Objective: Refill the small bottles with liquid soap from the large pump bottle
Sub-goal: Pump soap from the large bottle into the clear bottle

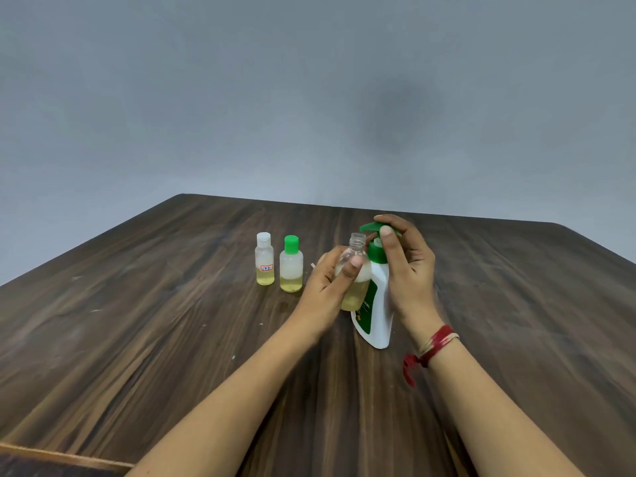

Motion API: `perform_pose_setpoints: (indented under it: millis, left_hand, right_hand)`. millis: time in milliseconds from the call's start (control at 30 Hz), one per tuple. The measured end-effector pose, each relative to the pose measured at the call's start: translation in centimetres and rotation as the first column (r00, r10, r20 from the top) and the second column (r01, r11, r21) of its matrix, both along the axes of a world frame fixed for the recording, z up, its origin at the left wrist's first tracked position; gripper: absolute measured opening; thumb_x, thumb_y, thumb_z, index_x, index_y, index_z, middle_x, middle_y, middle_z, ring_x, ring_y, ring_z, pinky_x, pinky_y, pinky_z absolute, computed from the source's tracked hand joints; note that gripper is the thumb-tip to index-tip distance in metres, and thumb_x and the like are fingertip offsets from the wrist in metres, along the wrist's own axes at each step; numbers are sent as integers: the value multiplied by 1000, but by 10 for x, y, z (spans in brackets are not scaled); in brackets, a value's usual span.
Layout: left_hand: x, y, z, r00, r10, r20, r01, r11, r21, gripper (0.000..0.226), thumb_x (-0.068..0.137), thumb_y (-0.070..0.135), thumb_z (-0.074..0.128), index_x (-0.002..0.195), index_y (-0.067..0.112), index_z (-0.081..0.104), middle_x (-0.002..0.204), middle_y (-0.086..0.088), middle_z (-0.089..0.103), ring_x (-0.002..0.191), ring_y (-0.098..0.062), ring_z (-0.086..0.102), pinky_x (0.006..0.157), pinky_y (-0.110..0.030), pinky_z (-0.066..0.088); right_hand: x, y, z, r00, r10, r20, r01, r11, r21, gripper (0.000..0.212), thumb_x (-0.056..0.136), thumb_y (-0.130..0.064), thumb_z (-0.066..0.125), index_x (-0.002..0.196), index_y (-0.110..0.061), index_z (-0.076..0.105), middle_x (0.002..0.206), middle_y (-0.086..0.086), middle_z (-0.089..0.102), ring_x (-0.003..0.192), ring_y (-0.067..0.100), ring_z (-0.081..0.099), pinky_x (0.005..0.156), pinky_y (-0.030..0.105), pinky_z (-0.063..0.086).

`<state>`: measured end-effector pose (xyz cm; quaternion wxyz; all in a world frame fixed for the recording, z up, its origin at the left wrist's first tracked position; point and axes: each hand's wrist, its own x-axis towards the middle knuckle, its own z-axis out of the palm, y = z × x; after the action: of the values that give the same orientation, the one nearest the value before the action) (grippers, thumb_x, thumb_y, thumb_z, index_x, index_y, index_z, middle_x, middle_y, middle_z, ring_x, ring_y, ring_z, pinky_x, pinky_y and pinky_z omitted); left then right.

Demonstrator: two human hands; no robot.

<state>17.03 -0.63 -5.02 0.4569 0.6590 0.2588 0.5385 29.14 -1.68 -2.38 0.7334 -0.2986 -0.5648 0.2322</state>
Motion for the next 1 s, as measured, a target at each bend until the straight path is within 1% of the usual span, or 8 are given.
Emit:
perform_pose_setpoints:
  millis: [133,267,400,533,667,800,900,1000]
  left_hand:
    - [1,2,0,1000,7,0,-7,1000,-6,59,72,79,54,104,30,63,108,-8,63,110,-24,57,93,-35,47]
    - [1,2,-1,1000,2,0,-2,1000,-10,63,72,79,55,105,26,62,107,-9,63,107,-24,57,91,-34,48]
    - [0,0,-1,1000,-13,5,13,1000,-6,73,70,80,55,109,18,60,103,-1,64,99,-11,60,83,-24,48]
    - [0,-1,0,1000,-17,15,17,1000,-1,69,70,78,56,106,20,61,98,4,65,96,-8,60,81,-21,48]
    - [1,0,0,1000,30,-5,-30,1000,-9,58,71,81,54,101,32,63,102,0,64,105,-20,56,89,-31,45]
    - [1,2,-1,1000,23,-12,-23,1000,-20,53,71,81,53,101,38,64,110,-9,63,114,-28,55,98,-45,45]
    - [2,2,0,1000,21,-11,-21,1000,-9,59,70,82,53,102,33,63,109,-9,63,114,-29,54,98,-44,44]
    - [2,2,-1,1000,16,-7,-16,1000,-14,59,71,80,54,103,31,63,108,-9,63,112,-30,55,96,-43,45]
  right_hand:
    - [0,3,0,1000,-9,-3,9,1000,1,14,90,-16,54,98,-18,66,91,-9,70,86,12,66,73,20,52]
    - [0,3,0,1000,-12,6,12,1000,0,15,89,-15,53,95,-19,66,87,-12,69,82,10,65,71,20,51]
    - [0,1,1,1000,3,5,-3,1000,10,14,91,-15,53,99,-17,65,87,-12,70,82,9,66,71,20,52]
    - [1,0,-1,1000,22,-8,-22,1000,3,15,97,-9,54,105,-16,65,93,-11,71,87,11,67,74,22,54]
    - [1,2,0,1000,11,-8,-11,1000,13,15,95,-11,55,102,-17,66,91,-11,71,85,11,67,73,21,53]
    - [1,4,0,1000,-2,-9,2,1000,12,13,89,-21,58,97,-20,68,91,-6,71,86,16,67,73,22,53]
    - [1,4,0,1000,-16,-1,16,1000,4,12,88,-18,57,94,-18,67,86,-10,71,82,11,67,70,20,52]
    - [1,4,1,1000,-8,3,8,1000,8,15,85,-28,58,95,-20,67,88,-10,71,83,12,67,71,20,52]
